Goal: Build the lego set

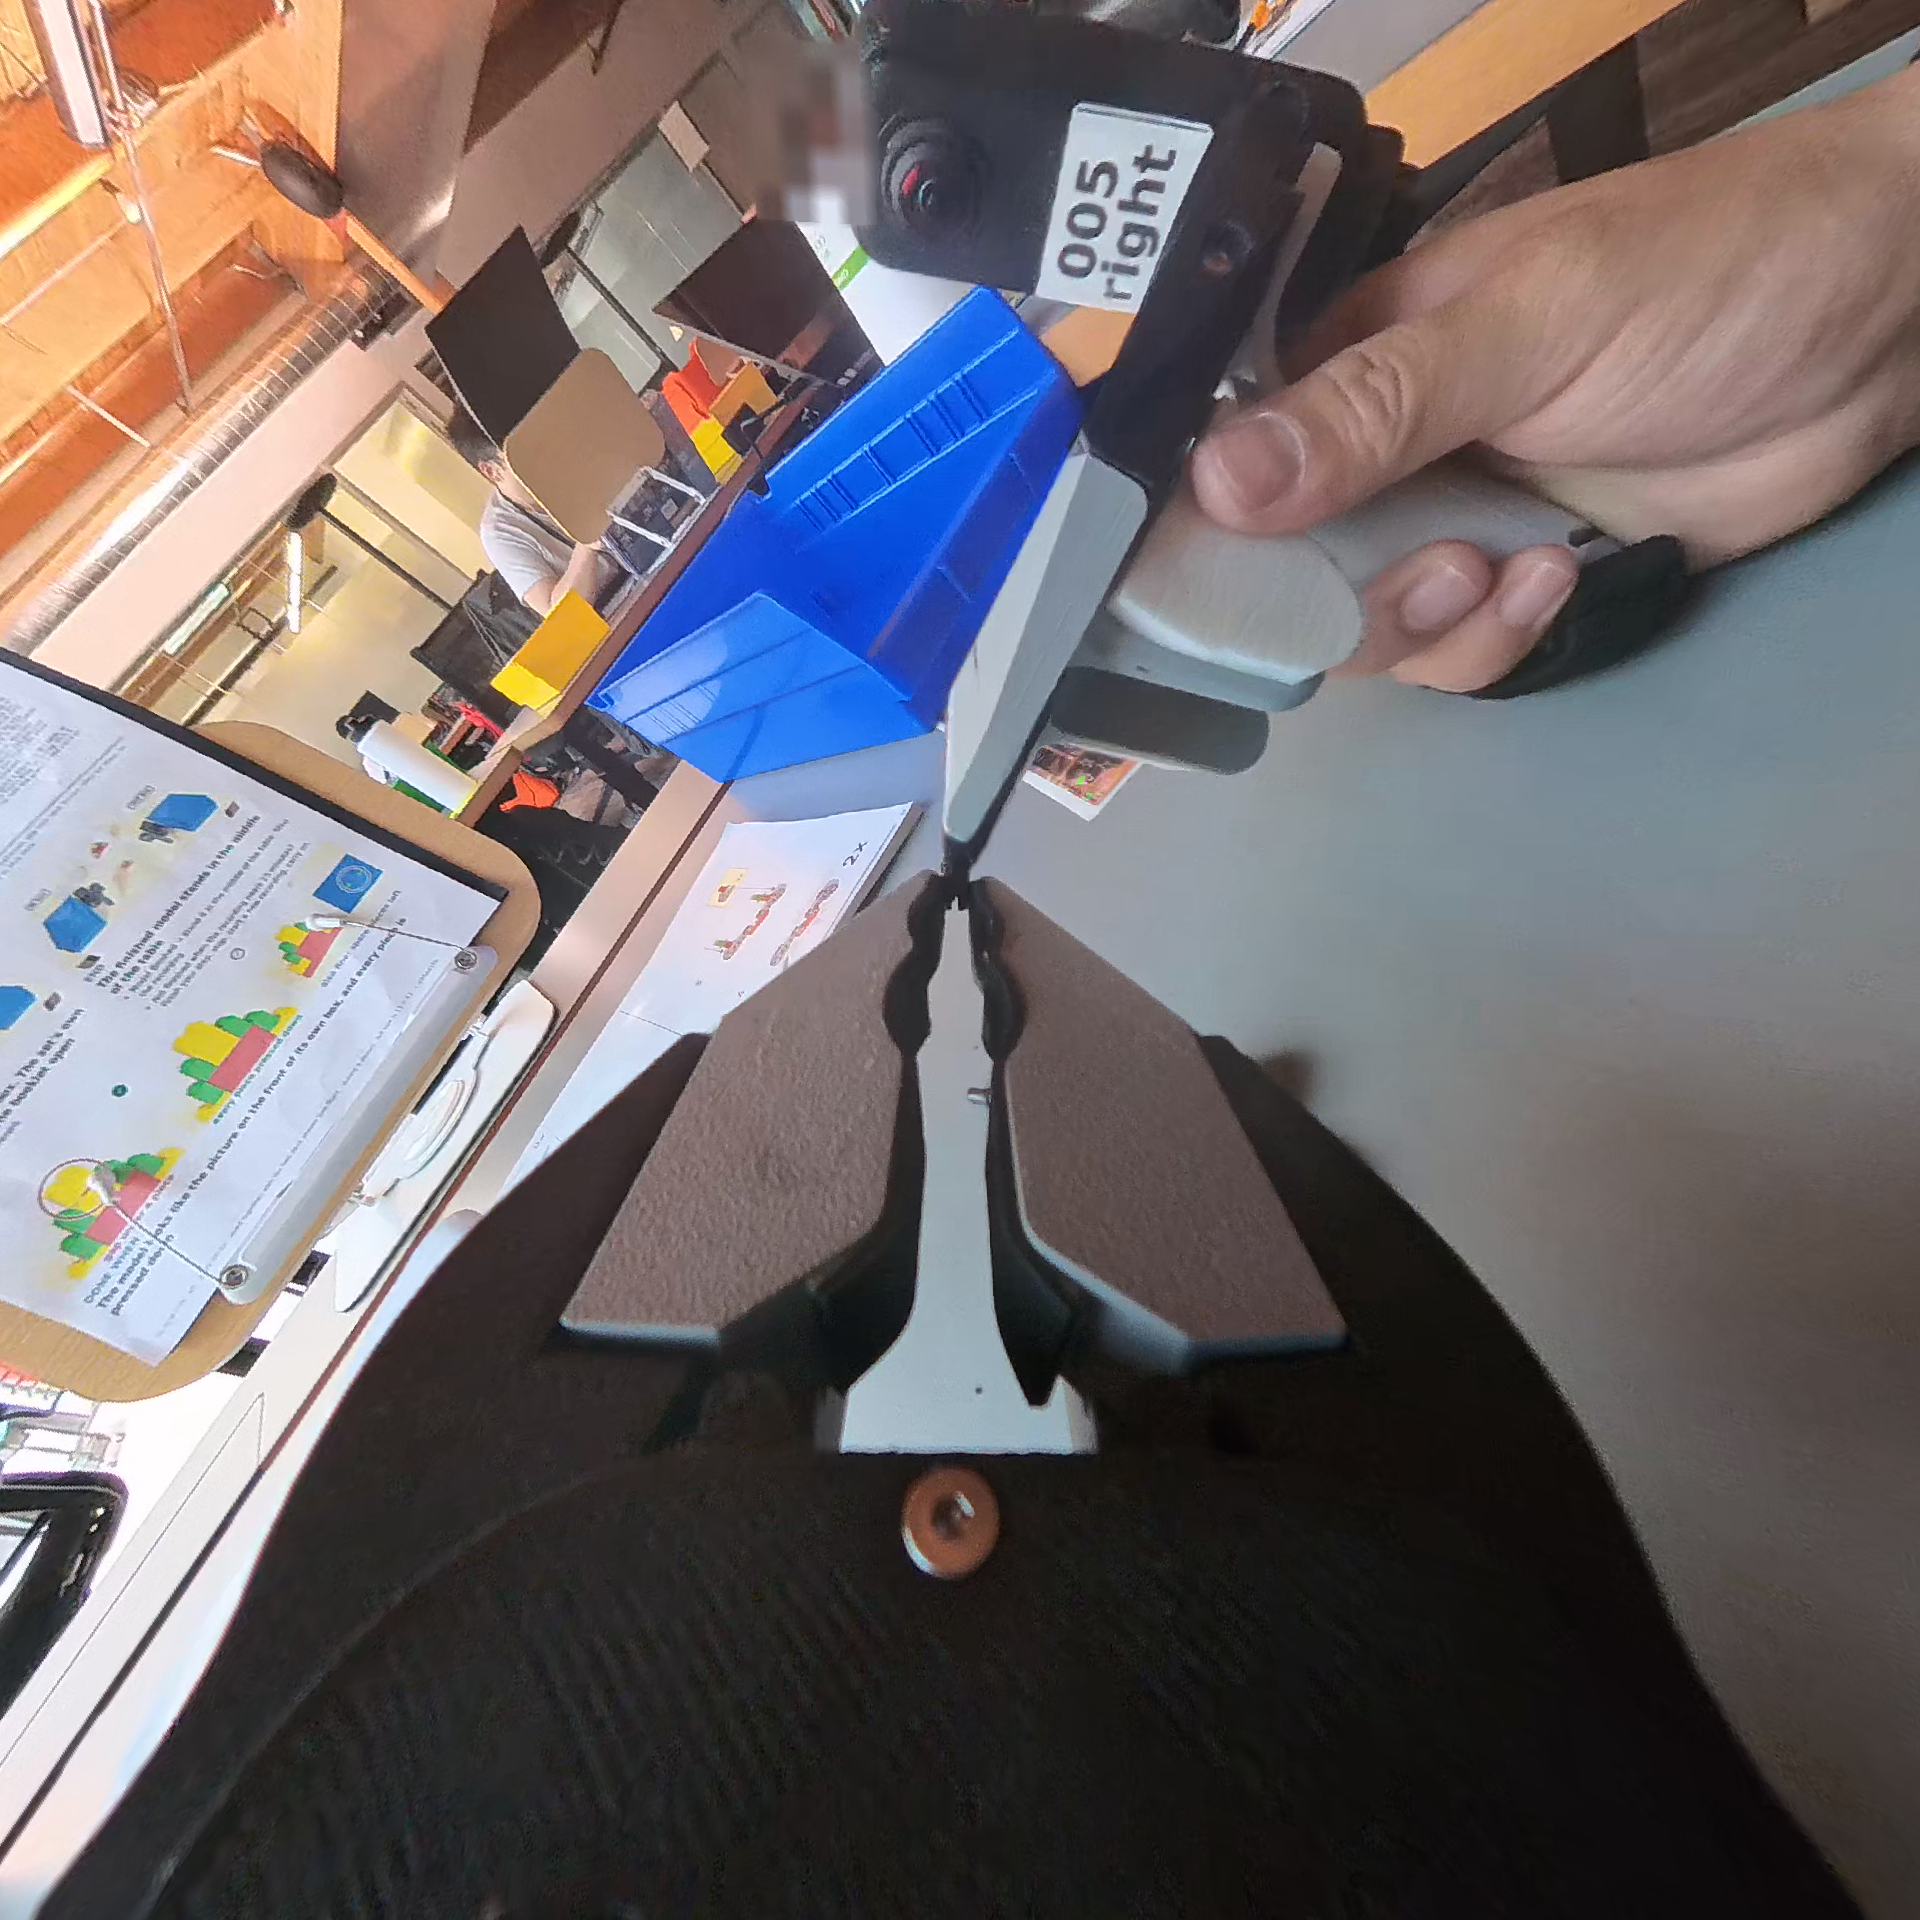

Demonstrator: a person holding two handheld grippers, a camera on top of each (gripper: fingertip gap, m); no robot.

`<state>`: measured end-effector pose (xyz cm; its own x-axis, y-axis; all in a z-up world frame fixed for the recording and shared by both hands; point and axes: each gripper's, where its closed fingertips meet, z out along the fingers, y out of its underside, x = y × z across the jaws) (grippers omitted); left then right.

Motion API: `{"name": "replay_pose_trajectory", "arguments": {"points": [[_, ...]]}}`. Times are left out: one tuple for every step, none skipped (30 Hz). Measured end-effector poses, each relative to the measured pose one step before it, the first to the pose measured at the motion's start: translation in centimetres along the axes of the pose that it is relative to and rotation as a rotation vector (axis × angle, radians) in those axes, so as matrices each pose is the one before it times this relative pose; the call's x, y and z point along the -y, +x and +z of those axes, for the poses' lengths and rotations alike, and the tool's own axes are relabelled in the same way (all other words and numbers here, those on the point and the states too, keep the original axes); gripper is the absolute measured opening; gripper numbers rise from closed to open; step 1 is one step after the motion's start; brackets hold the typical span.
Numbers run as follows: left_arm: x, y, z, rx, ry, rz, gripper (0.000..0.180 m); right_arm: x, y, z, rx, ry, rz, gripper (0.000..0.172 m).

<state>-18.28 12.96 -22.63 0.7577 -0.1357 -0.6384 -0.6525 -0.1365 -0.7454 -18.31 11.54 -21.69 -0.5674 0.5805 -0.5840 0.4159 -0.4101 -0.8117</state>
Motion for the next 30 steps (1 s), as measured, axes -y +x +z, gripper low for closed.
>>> {"name": "replay_pose_trajectory", "arguments": {"points": [[-0.012, -0.006, -0.002, -0.0017, 0.0004, -0.0029, 0.002, 0.098, 0.015, -0.079, 0.0007, 0.0079, 0.0016, 0.000], [-0.004, -0.020, -0.018, -0.0019, 0.0004, -0.0053, 0.002, 0.105, 0.013, -0.080, 0.0004, 0.0077, 0.0016, 0.000], [-0.015, 0.011, -0.003, -0.0034, 0.0005, -0.0051, 0.002, 0.103, 0.023, -0.068, -0.0008, 0.0076, 0.0001, 0.000], [-0.032, -0.009, 0.000, -0.0018, -0.0007, -0.0037, 0.002, 0.083, 0.012, -0.059, -0.0014, 0.0058, -0.0012, 0.000], [0.008, -0.009, -0.020, -0.0009, 0.0010, -0.0035, 0.002, 0.055, -0.012, -0.044, -0.0003, 0.0038, -0.0026, 0.000], [0.019, 0.017, -0.023, -0.0029, 0.0019, -0.0032, 0.002, 0.049, -0.013, -0.032, -0.0009, 0.0025, -0.0038, 0.000], [-0.012, 0.004, -0.012, -0.0015, 0.0001, -0.0015, 0.002, 0.037, -0.007, -0.024, -0.0017, 0.0017, -0.0055, 0.000], [-0.027, 0.011, -0.002, -0.0013, -0.0016, -0.0002, 0.002, 0.025, -0.022, -0.015, -0.0012, -0.0001, -0.0068, 0.000], [-0.019, 0.025, -0.004, -0.0025, -0.0004, -0.0007, 0.002, 0.003, -0.051, -0.017, 0.0002, -0.0013, -0.0088, 0.000], [0.014, 0.001, -0.021, -0.0008, 0.0016, -0.0010, 0.002, -0.024, -0.064, 0.008, 0.0003, -0.0047, -0.0104, 0.000], [0.023, -0.031, -0.031, 0.0008, 0.0018, -0.0003, 0.001, -0.070, -0.086, 0.036, 0.0019, -0.0078, -0.0112, 0.004], [0.012, 0.002, -0.021, -0.0010, 0.0015, -0.0007, 0.001, -0.093, -0.097, 0.056, 0.0022, -0.0099, -0.0118, 0.005], [-0.006, 0.032, -0.016, -0.0025, 0.0007, -0.0013, 0.001, -0.106, -0.104, 0.080, 0.0026, -0.0105, -0.0131, 0.007], [0.010, -0.006, -0.013, -0.0005, 0.0013, -0.0007, 0.002, -0.091, -0.035, 0.063, -0.0014, -0.0099, -0.0116, 0.006], [0.040, 0.004, -0.028, -0.0008, 0.0022, 0.0001, 0.001, -0.056, 0.028, 0.043, -0.0048, -0.0067, -0.0082, 0.005], [0.041, 0.062, -0.019, -0.0033, 0.0028, -0.0003, 0.001, -0.024, 0.051, 0.009, -0.0044, -0.0035, -0.0040, 0.004], [0.033, 0.091, -0.005, -0.0066, 0.0024, -0.0014, 0.002, -0.014, 0.006, 0.008, 0.0005, -0.0019, -0.0018, 0.004], [-0.006, 0.057, 0.000, -0.0039, 0.0000, -0.0015, 0.002, -0.002, -0.053, 0.004, 0.0038, -0.0014, -0.0015, 0.004], [0.005, 0.034, 0.002, -0.0033, 0.0007, -0.0013, 0.002, -0.026, -0.028, 0.019, 0.0022, -0.0023, -0.0020, 0.003], [0.026, 0.015, -0.022, -0.0025, 0.0023, -0.0035, 0.002, -0.010, -0.026, 0.017, 0.0017, -0.0024, -0.0027, 0.003], [0.040, 0.007, -0.022, -0.0033, 0.0030, -0.0047, 0.002, -0.023, -0.057, 0.014, 0.0034, -0.0020, -0.0035, 0.002], [0.035, 0.030, -0.019, -0.0045, 0.0032, -0.0047, 0.002, -0.003, -0.062, 0.002, 0.0041, -0.0016, -0.0031, 0.000], [0.035, 0.042, -0.016, -0.0045, 0.0032, -0.0043, 0.002, -0.011, -0.060, 0.002, 0.0041, -0.0016, -0.0028, 0.000], [0.030, 0.025, -0.009, -0.0030, 0.0025, -0.0022, 0.002, -0.013, -0.043, 0.006, 0.0022, -0.0021, -0.0029, 0.000], [0.035, 0.064, 0.003, -0.0048, 0.0035, -0.0014, 0.002, -0.039, -0.039, 0.006, 0.0021, -0.0040, -0.0032, 0.000], [0.025, 0.032, 0.005, -0.0024, 0.0023, -0.0005, 0.002, -0.062, -0.054, 0.016, 0.0021, -0.0048, -0.0046, 0.001], [0.027, -0.050, 0.002, 0.0038, 0.0016, 0.0010, 0.002, -0.033, -0.008, 0.005, -0.0026, -0.0042, -0.0081, 0.001], [0.041, -0.075, 0.001, 0.0061, 0.0023, 0.0033, 0.001, -0.056, 0.042, -0.003, -0.0086, -0.0062, -0.0115, 0.000], [0.056, -0.015, -0.014, 0.0027, 0.0027, 0.0043, 0.001, -0.094, -0.008, 0.027, -0.0065, -0.0088, -0.0137, 0.000], [0.024, 0.096, -0.011, -0.0044, 0.0018, 0.0008, 0.002, -0.106, -0.079, 0.063, -0.0025, -0.0096, -0.0134, 0.000]]}}
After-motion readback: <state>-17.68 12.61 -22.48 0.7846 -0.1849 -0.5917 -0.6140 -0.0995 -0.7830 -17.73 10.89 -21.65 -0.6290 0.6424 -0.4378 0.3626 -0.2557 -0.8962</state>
